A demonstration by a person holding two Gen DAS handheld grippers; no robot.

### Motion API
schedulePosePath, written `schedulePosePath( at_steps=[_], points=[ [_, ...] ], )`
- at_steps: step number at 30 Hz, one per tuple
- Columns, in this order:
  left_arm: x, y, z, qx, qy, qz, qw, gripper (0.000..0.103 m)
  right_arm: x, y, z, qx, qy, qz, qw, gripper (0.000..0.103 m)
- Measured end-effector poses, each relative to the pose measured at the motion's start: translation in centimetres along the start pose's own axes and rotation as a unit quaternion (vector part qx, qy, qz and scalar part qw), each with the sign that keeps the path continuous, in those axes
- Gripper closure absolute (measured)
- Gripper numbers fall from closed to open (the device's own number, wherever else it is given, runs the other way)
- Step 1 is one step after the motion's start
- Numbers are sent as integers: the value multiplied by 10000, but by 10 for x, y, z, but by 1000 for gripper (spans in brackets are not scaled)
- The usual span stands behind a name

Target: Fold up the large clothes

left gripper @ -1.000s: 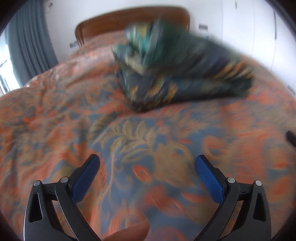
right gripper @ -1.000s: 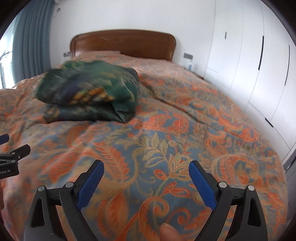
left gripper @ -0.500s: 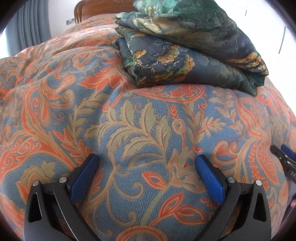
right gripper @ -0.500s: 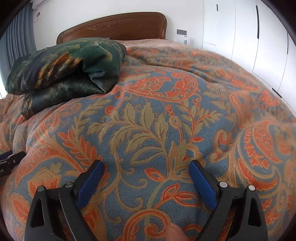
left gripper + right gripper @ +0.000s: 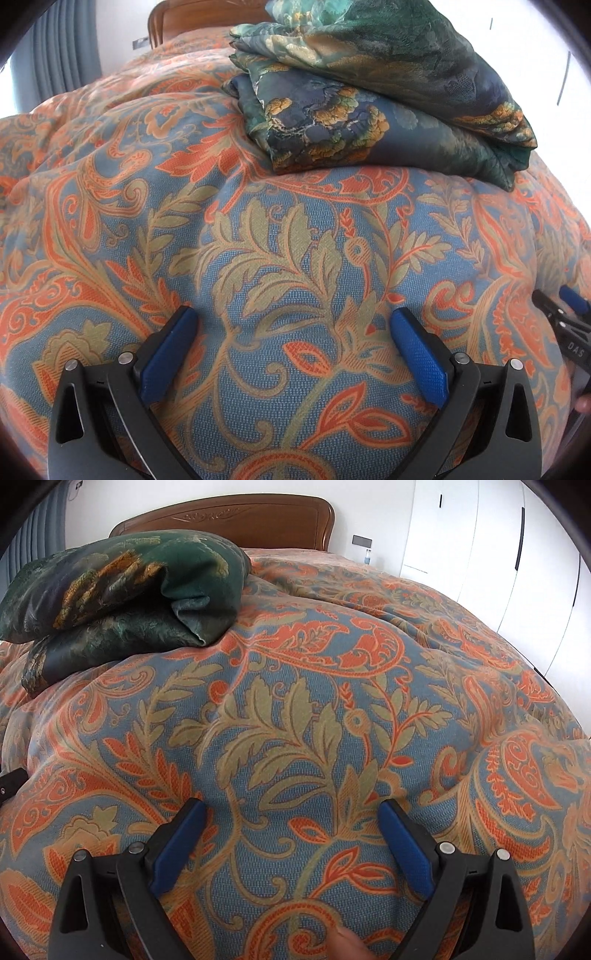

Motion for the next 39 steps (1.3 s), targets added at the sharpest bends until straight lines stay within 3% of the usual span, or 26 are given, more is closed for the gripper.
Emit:
schedulePosePath(
  at_steps=[24,31,35,37,39],
  points=[
    [-2,-2,0,-40,-3,25,10000,0,-4,2,2,-201,-300,439,9984,6],
    [0,-13,8,116,-10,75,9999,0,-5,2,2,-251,-342,544,9976,6],
    [-6,24,14,-40,-59,565,9984,0,-5,9,3,-282,-269,544,9978,6],
    [-19,60,19,-375,-117,451,9982,0,-3,23,8,-301,-70,403,9987,6],
    [-33,108,27,-857,-141,370,9955,0,-2,56,19,-647,157,195,9976,6]
  ],
)
Point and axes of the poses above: each gripper's, at about its wrist camera, not at the fingertips, and y roughly against the way its jaws point, x to its left, z to its top, the point moved 8 cm from there along -y, roughly the way its jaws point, and after that the axes turned 1 degree about y, right-handed, at the moved point
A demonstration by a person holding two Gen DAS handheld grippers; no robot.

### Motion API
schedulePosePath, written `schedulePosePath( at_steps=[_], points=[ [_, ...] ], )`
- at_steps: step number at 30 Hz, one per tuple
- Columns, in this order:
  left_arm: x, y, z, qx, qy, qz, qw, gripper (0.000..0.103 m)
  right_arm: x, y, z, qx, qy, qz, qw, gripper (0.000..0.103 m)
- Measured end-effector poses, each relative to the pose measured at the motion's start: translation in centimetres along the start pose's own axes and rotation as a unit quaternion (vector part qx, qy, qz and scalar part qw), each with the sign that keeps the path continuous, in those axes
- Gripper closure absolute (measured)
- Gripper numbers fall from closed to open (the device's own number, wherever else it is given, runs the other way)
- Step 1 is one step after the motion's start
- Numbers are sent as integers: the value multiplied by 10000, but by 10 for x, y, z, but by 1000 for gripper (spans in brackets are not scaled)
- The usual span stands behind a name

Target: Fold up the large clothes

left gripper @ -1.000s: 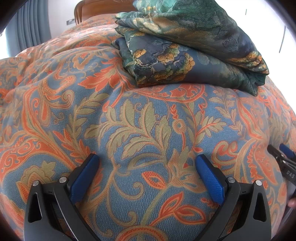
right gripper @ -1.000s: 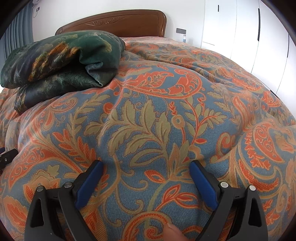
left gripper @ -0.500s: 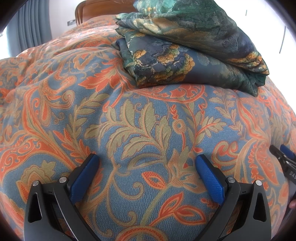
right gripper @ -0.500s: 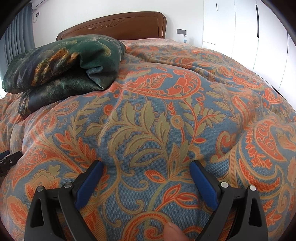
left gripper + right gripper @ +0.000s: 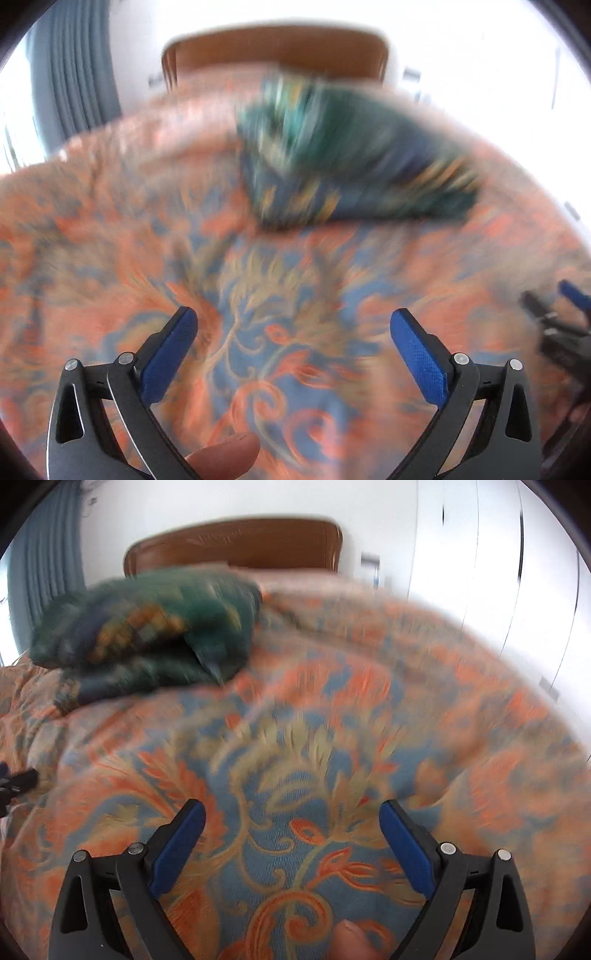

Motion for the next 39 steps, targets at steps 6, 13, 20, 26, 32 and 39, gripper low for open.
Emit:
schedulePosePath(
  at_steps=[6,13,20,26,32,39],
  points=[
    [-21,91,31,-628,17,33,9980,0,4,78,33,-270,-15,198,9994,6],
    [-28,128,20,-479,111,13,9988,0,4,138,50,-502,37,321,9982,6],
    [-20,144,13,-500,239,197,9983,0,22,173,52,-724,90,618,9954,6],
    [-19,146,10,-515,269,234,9980,0,32,183,50,-778,157,662,9946,6],
    [-21,152,12,-547,316,65,9980,0,36,193,53,-854,195,663,9939,6],
    [-18,167,19,-674,278,135,9972,0,42,206,59,-719,281,748,9942,6]
  ],
)
Point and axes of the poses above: each gripper's, at about its wrist camera, not at the fingertips, and y roughly against the way its jaws point, x to its left, z to its top, the point moved 8 cm from there along -y, roughly the way its jaws point, and after that the axes turned 1 degree about y, right-handed, at the moved point
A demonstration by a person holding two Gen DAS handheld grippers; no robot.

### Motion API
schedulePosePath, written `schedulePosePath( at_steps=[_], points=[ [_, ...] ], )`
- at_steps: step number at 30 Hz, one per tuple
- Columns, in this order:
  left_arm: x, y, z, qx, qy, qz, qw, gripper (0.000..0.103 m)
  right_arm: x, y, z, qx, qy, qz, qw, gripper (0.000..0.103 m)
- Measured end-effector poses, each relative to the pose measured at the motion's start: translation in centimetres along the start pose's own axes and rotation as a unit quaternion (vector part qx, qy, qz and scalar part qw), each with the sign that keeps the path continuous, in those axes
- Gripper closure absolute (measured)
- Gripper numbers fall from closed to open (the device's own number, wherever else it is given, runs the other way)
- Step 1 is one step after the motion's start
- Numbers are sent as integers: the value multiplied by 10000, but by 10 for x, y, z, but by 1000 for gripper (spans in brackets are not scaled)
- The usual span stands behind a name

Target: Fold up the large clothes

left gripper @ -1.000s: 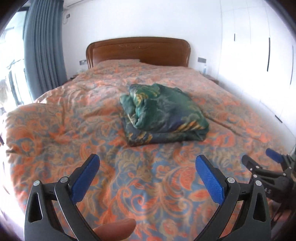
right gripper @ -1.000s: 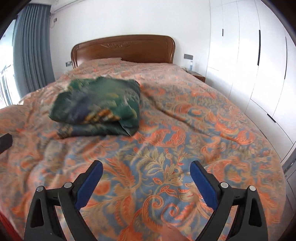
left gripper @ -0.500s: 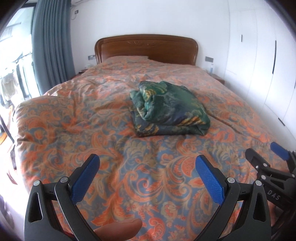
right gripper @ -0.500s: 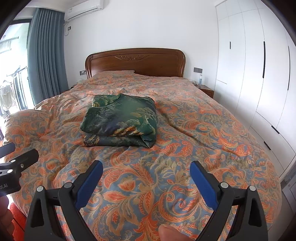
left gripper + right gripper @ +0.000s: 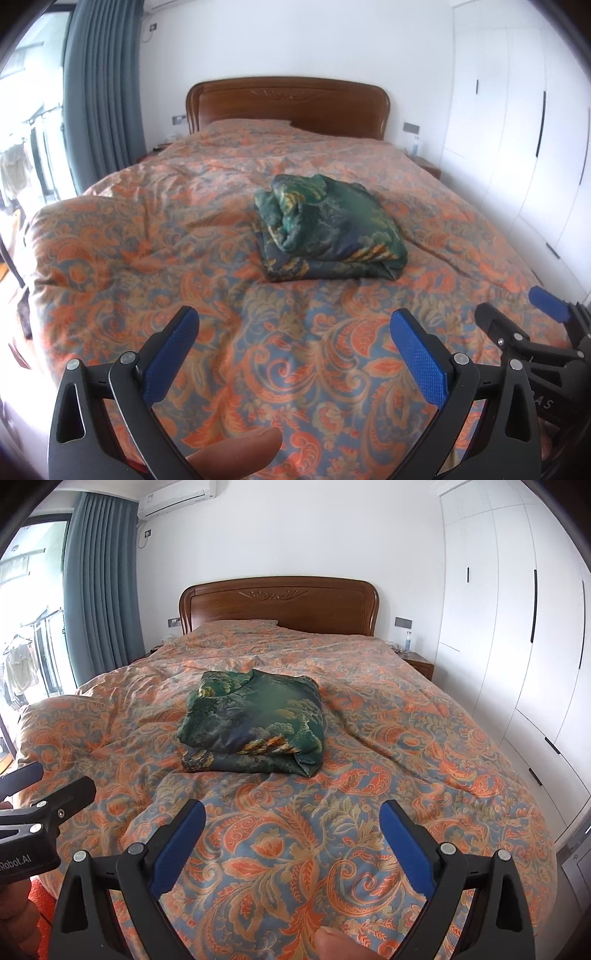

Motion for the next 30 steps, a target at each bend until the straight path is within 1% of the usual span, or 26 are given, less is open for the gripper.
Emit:
schedulePosePath(
  at_steps=[2,4,10,17,24,30],
  points=[
    [3,3,3,-26,4,55,10000,0,3,3,1,46,20,27,10000,6],
    [3,5,5,-48,26,21,10000,0,5,6,3,99,30,62,9999,6],
    [0,9,6,-59,-60,86,9999,0,7,10,5,80,11,94,9999,6],
    [-4,-1,-2,146,-73,139,9998,0,7,11,1,123,51,49,9999,6],
    [0,-3,-4,177,15,218,9996,0,7,11,2,114,86,34,9999,6],
    [3,-6,-6,252,71,210,9994,0,14,9,1,143,171,39,9997,6]
  ],
)
Point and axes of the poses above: each gripper's, at about its wrist camera, not at the fingertips, and y roughly against the way its jaws point, x to its left, z to its top, the point moved 8 cm from there along -y, roughly the way its jaws point, and after that the axes turned 1 degree about y, right-handed, at the moved point
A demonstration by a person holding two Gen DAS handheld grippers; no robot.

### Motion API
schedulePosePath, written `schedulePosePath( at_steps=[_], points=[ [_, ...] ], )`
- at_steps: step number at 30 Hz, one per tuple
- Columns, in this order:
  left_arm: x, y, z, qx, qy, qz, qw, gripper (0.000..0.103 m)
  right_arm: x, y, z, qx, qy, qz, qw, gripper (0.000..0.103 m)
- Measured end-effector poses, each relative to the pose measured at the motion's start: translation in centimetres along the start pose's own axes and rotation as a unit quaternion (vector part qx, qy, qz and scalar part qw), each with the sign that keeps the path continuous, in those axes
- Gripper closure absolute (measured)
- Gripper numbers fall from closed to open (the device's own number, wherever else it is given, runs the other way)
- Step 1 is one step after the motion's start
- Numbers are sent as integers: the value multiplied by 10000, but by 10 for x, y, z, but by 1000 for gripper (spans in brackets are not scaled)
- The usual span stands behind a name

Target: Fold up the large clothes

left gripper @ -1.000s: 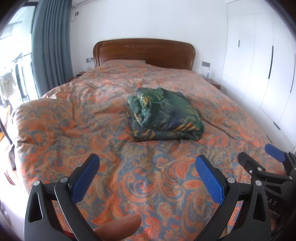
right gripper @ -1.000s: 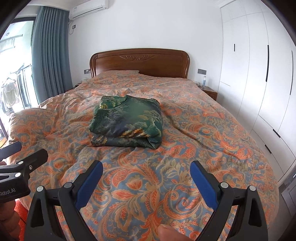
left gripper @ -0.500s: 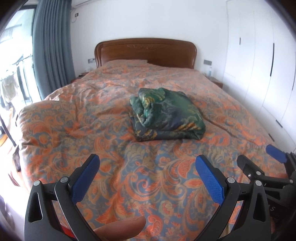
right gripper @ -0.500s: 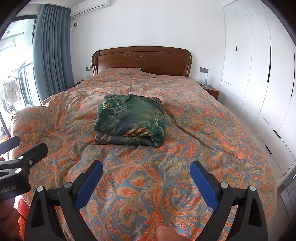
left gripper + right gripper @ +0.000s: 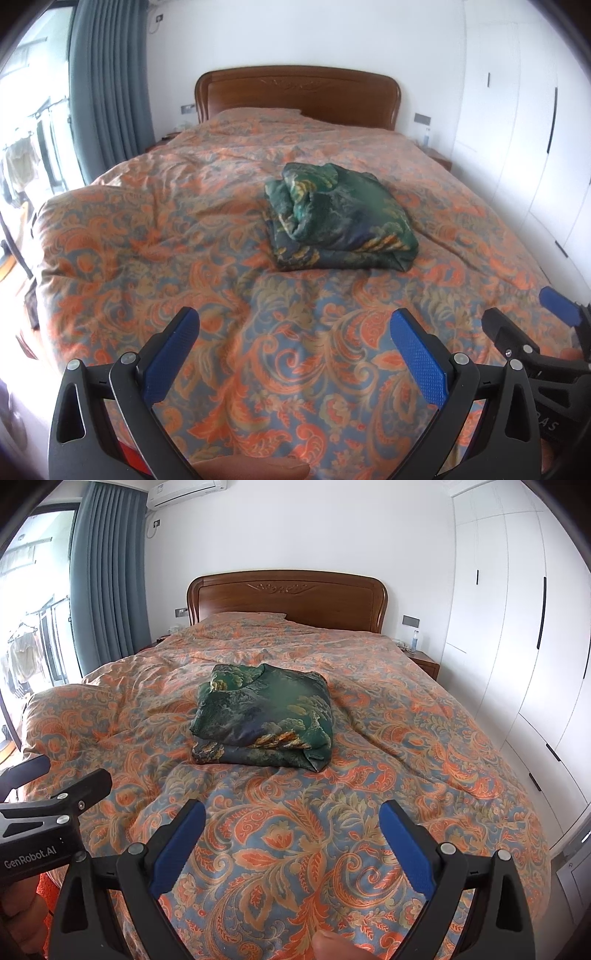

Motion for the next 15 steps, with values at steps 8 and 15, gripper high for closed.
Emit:
schedulePosePath(
  at_steps=[8,15],
  points=[
    [0,2,0,-27,11,8,10000,0,4,7,5,-109,17,55,9999,6],
    [-1,3,1,-59,-7,33,10000,0,5,5,2,-75,63,4,10000,6]
  ],
)
Point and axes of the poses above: each gripper's, at about its wrist camera, not at the fingertips, and y roughly against the way its jaws point, x to its left, z to its top, the point moved 8 cm from there along -y, roughly the way its jaws point, and after that the axes turned 1 degree about y, right-handed, at the moved point
